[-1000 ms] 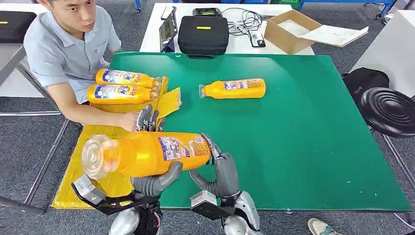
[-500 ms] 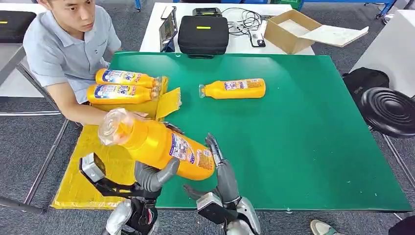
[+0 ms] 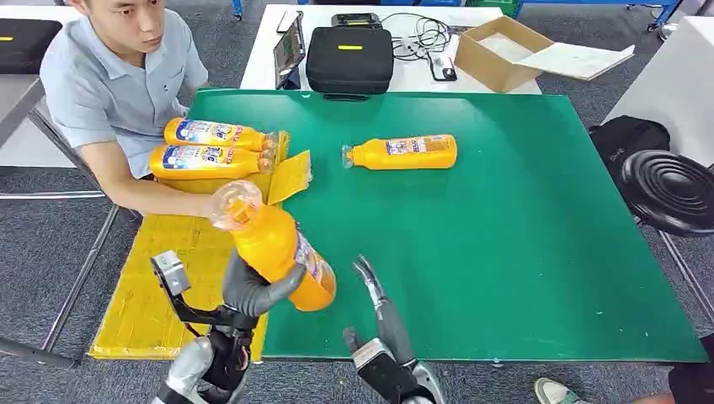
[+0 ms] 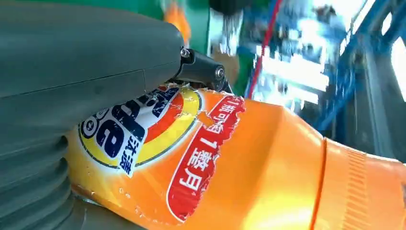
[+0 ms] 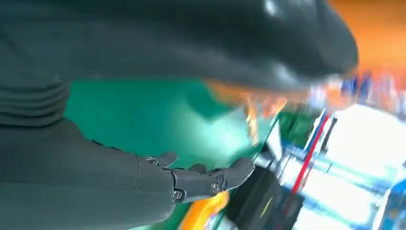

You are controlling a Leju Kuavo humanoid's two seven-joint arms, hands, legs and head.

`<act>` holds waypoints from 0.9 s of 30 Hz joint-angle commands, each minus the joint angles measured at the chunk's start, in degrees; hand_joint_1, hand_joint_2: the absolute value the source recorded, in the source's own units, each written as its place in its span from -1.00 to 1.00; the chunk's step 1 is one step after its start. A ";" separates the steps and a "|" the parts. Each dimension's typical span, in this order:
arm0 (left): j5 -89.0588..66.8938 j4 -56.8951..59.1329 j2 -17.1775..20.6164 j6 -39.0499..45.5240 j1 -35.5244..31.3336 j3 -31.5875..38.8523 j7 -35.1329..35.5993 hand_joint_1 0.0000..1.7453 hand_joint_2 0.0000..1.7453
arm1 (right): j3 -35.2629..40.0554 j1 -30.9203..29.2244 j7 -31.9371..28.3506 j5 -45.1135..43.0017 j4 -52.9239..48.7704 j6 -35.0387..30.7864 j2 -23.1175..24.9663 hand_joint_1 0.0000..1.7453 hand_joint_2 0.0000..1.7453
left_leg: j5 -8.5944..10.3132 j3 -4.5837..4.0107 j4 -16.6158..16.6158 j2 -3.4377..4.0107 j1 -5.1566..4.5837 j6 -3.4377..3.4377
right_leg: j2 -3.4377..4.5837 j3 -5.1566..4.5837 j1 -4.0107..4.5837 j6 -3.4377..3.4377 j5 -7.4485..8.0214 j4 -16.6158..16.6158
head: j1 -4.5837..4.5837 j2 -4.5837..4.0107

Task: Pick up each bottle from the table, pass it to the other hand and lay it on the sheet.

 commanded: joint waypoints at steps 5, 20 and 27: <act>-13.61 6.02 5.65 15.09 -7.50 12.89 -1.99 1.00 1.00 | -4.83 3.78 0.04 -3.92 -8.84 -12.70 -1.10 -1.00 -1.00 | 0.02 0.20 -0.06 0.03 0.03 -0.06 | -0.08 0.17 0.05 -0.15 -0.03 -0.01 | 0.00 0.00; -53.09 17.60 9.85 31.99 -16.71 7.32 -0.10 1.00 1.00 | -1.90 5.04 0.04 -3.69 -12.62 -17.33 0.30 -1.00 -1.00 | 0.10 0.02 -0.02 -0.15 0.05 -0.09 | -0.22 0.04 0.06 -0.11 -0.02 0.04 | 0.00 0.00; -75.45 49.10 7.31 34.19 -30.33 2.46 8.77 1.00 1.00 | -5.85 4.18 0.04 -4.83 -9.65 -14.92 1.87 -1.00 -1.00 | 0.28 0.10 -0.08 -0.30 0.01 -0.12 | -0.32 0.16 0.00 -0.10 0.03 -0.01 | 0.00 0.00</act>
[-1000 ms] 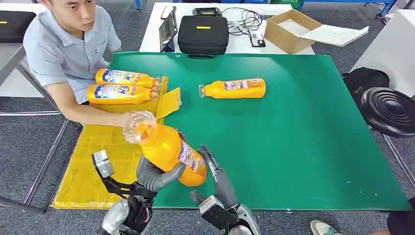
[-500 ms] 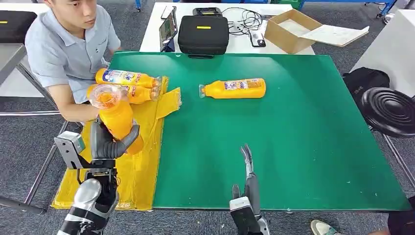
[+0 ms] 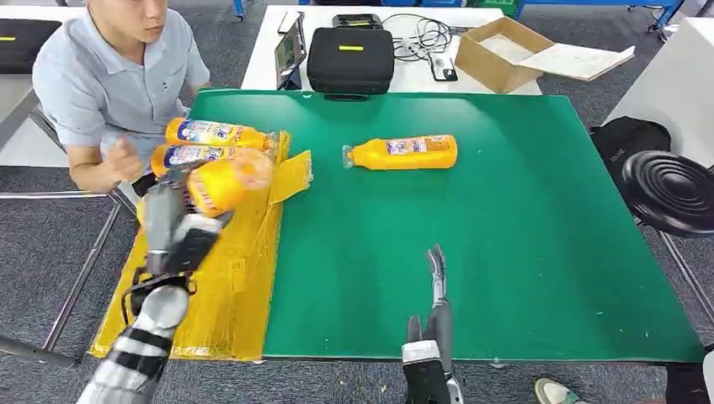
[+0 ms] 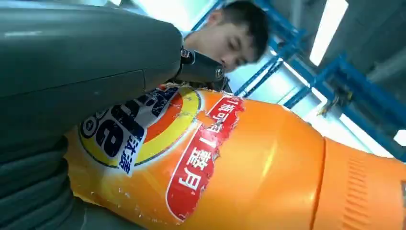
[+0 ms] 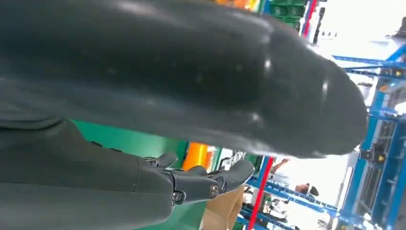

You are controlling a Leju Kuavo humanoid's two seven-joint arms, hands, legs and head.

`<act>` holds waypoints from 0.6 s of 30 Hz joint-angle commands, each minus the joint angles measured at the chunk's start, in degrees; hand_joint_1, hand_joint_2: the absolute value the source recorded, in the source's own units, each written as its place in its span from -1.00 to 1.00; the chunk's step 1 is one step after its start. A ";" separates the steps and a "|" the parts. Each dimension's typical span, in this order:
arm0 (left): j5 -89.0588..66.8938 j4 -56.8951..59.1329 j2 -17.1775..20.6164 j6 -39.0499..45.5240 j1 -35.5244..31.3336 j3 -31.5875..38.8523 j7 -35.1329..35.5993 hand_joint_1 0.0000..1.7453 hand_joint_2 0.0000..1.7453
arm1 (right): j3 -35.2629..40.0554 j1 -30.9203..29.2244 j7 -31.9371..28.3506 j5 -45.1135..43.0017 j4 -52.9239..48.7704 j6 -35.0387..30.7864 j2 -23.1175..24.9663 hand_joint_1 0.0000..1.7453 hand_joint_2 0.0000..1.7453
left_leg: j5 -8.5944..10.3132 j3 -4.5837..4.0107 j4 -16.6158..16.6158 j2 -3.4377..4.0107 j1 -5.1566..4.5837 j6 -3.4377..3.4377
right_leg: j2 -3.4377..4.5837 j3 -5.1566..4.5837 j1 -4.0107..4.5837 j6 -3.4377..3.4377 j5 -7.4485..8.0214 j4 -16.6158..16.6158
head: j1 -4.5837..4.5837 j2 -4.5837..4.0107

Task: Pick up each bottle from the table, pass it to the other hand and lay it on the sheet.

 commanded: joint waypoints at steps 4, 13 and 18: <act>-14.96 44.46 -0.43 -1.62 -20.61 -6.10 7.79 1.00 1.00 | -4.55 -0.94 0.04 -1.10 2.85 2.49 2.20 -1.00 -1.00 | 0.09 0.09 -0.05 -0.08 0.00 -0.01 | -0.17 0.12 0.02 -0.22 0.14 -0.04 | -0.02 0.00; -21.24 52.56 -1.06 -2.64 -24.80 -7.81 13.25 1.00 1.00 | -4.52 -3.09 0.04 -1.62 5.63 4.63 1.22 -1.00 -1.00 | 0.10 0.12 -0.05 -0.05 0.07 0.03 | -0.21 0.17 0.09 -0.23 0.12 -0.04 | 0.00 0.00; -21.24 52.56 -1.06 -2.64 -24.80 -7.81 13.25 1.00 1.00 | -4.52 -3.09 0.04 -1.62 5.63 4.63 1.22 -1.00 -1.00 | 0.08 0.05 -0.02 0.03 0.09 0.01 | -0.13 0.10 0.10 -0.23 0.11 -0.01 | 0.00 0.00</act>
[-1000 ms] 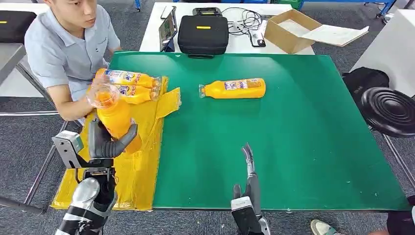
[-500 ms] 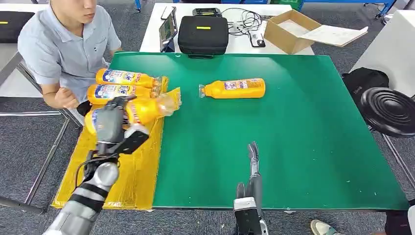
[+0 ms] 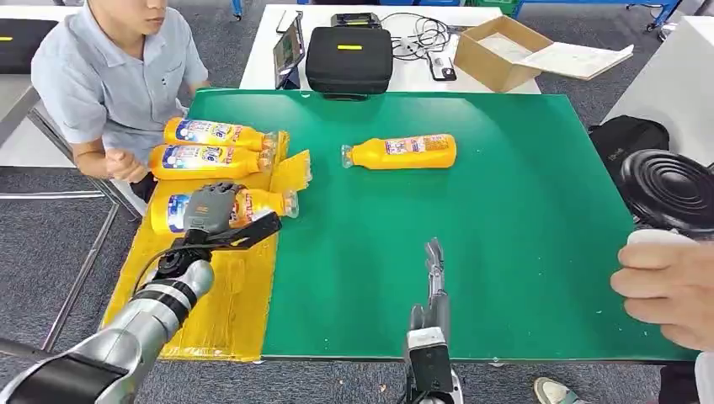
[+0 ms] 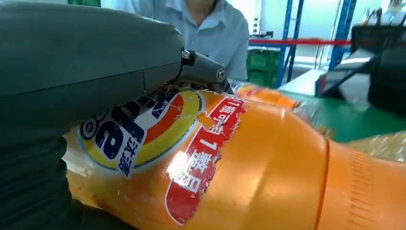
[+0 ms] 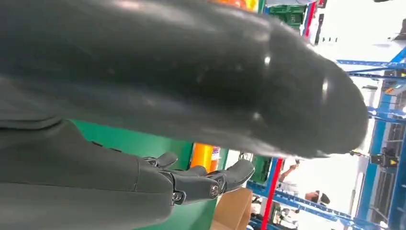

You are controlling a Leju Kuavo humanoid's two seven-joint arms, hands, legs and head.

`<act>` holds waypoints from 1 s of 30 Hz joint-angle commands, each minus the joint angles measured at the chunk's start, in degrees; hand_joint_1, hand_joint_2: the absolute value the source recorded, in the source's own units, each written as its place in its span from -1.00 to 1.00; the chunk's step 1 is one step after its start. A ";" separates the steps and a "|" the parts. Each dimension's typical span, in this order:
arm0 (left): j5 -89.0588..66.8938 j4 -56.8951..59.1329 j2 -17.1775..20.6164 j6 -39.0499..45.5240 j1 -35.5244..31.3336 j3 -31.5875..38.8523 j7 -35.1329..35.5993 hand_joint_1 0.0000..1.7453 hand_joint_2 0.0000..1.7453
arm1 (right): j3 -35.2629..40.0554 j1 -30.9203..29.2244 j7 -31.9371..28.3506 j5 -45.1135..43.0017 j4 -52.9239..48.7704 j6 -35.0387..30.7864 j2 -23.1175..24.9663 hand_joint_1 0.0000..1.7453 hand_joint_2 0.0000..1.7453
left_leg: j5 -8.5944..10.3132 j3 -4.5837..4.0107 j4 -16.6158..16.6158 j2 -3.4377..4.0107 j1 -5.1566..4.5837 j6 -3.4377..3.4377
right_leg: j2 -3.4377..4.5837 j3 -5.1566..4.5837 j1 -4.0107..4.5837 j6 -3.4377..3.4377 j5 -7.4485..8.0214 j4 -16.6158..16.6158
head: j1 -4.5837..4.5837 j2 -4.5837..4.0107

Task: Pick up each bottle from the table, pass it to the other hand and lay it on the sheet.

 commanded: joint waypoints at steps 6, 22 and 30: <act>-0.29 9.29 -0.82 -0.48 -4.98 -2.24 0.51 1.00 1.00 | -1.53 -2.05 0.04 -0.14 4.16 -0.11 -0.38 -1.00 -1.00 | 0.00 0.04 -0.01 -0.03 0.02 0.02 | -0.10 0.09 0.04 -0.07 -0.01 -0.03 | 0.02 0.00; 8.87 9.64 -2.18 -16.45 -2.22 7.18 -3.97 -1.00 1.00 | -5.24 -1.57 0.04 0.91 7.44 -0.39 1.87 -1.00 -1.00 | 0.01 0.19 -0.10 0.02 0.00 0.04 | -0.06 0.23 0.02 -0.08 0.01 -0.09 | 0.02 0.00; 15.69 2.76 -2.50 -20.48 -1.34 8.27 -8.75 -1.00 1.00 | -5.62 -1.35 0.04 1.54 4.92 -3.11 1.36 -1.00 -1.00 | 0.13 0.15 -0.02 -0.37 0.01 0.04 | -0.41 0.29 0.03 -0.09 -0.01 -0.05 | 0.02 0.00</act>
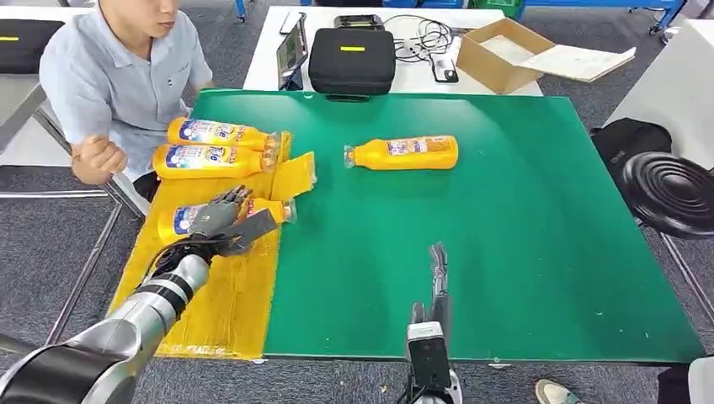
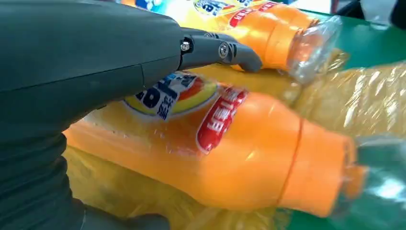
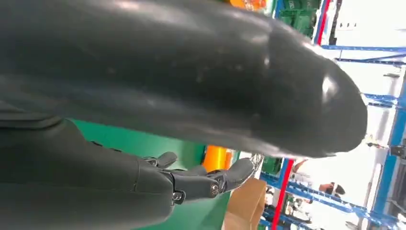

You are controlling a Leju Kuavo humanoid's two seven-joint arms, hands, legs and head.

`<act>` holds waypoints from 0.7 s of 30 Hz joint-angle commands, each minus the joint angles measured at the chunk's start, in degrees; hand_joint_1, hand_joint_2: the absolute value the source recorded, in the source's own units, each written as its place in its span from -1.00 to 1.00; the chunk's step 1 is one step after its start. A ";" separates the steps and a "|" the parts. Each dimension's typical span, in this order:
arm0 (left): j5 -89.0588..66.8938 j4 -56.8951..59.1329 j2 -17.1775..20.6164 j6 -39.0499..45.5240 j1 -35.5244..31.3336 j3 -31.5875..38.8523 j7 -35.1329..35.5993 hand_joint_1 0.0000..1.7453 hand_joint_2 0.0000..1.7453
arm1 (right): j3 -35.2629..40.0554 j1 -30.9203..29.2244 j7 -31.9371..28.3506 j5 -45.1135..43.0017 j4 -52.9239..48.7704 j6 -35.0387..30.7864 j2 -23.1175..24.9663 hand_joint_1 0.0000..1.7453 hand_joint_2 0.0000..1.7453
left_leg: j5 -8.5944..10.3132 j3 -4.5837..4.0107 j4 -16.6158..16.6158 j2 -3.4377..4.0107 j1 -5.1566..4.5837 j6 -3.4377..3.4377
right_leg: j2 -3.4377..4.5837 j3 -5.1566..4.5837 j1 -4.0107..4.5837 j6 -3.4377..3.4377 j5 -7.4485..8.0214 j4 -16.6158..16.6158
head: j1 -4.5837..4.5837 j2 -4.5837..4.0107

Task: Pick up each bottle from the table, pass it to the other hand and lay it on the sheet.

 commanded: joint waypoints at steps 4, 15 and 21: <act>10.85 -8.09 -0.67 -6.84 2.94 6.46 -5.07 -1.00 1.00 | -2.46 -1.15 0.04 0.04 2.65 -1.16 -0.76 -1.00 -1.00 | 0.04 0.09 -0.07 0.09 0.00 0.05 | -0.01 0.14 0.03 -0.08 0.05 -0.09 | 0.00 0.00; 23.71 -29.86 1.13 -11.96 11.51 5.48 -8.95 -1.00 1.00 | -3.52 -0.44 0.04 0.23 1.87 -1.92 -1.15 -1.00 -1.00 | -0.02 0.06 -0.06 0.22 0.04 0.03 | 0.04 0.03 0.08 -0.10 0.02 -0.07 | 0.00 0.00; 45.40 -59.65 -3.86 -5.72 22.58 7.11 -14.42 -1.00 1.00 | -3.16 0.90 0.04 -1.65 -0.41 -1.37 -1.54 -1.00 -1.00 | -0.05 -0.17 0.04 0.13 0.08 0.06 | -0.06 -0.12 0.11 -0.04 -0.04 -0.01 | 0.02 0.00</act>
